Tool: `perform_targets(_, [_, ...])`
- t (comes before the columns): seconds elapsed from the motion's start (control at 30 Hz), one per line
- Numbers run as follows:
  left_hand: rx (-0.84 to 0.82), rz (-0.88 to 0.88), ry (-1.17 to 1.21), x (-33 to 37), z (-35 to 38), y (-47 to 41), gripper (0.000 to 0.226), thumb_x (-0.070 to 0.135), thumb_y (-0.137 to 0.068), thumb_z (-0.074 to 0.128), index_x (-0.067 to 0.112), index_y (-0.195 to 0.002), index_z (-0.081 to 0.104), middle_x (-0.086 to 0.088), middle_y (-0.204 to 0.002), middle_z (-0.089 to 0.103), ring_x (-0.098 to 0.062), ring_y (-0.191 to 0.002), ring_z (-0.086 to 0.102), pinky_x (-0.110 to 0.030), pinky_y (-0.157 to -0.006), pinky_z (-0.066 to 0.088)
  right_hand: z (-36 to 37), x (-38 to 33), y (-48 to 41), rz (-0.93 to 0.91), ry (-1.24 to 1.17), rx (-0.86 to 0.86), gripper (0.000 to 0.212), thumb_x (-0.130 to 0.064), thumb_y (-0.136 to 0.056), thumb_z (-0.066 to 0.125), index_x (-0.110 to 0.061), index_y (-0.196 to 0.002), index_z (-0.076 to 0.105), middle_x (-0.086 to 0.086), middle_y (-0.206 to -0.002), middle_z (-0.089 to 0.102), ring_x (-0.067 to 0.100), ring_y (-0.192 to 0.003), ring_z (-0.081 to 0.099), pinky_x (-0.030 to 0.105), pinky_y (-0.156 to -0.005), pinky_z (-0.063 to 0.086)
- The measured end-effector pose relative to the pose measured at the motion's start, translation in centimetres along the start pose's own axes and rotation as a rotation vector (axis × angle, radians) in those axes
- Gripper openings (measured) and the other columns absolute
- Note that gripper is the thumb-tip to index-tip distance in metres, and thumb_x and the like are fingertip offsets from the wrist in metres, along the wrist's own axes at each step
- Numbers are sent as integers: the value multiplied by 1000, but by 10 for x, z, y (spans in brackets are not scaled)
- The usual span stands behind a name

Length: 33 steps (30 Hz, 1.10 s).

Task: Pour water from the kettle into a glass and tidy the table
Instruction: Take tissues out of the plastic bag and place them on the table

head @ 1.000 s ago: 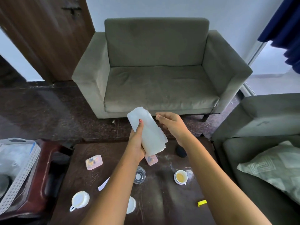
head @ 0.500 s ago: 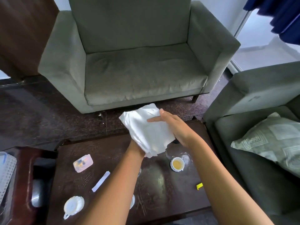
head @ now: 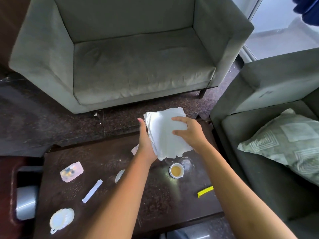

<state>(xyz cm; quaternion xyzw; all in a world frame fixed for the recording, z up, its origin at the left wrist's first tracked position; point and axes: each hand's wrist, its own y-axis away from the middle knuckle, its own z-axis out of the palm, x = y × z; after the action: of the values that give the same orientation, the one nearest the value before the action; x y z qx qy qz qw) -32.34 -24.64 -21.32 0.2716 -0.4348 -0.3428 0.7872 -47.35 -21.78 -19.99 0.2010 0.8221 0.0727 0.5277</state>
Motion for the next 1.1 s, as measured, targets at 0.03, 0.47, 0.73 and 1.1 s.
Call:
perform_targets(0.03, [-29,10,-6,-2,4,-2,73,82,-74,32,28,-105,71,-5,-104,73,-24,-93,70,-36,-79,55,-2,8,-5,25,3,28,47,-11,-77,72,-31,-118,62,0,-125,58,17,-108,54,26,-85,43])
perform_targets(0.47, [350,395,-874,-26,36,-114,43,15,-75,74,15,-116,60,1,-91,60,-20,-84,58,-30,-71,49,-14,76,-77,63,-43,313,33,-6,-79,66,-20,-108,60,-15,-76,53,4,-70,51,2,-51,36])
perform_targets(0.73, [280,464,-1055,-37,36,-148,37,11,-82,66,17,-118,60,1,-102,62,-16,-90,57,-27,-74,46,12,103,-99,97,59,310,9,-3,-79,56,-12,-81,58,7,-88,57,20,-75,52,16,-53,34])
perform_targets(1.1, [243,333,-1201,-59,35,-179,39,11,-84,55,25,-121,52,-5,-113,63,-23,-94,61,-35,-81,53,36,125,-112,211,439,289,15,-11,-88,42,-19,-101,45,5,-102,53,32,-90,52,35,-63,36])
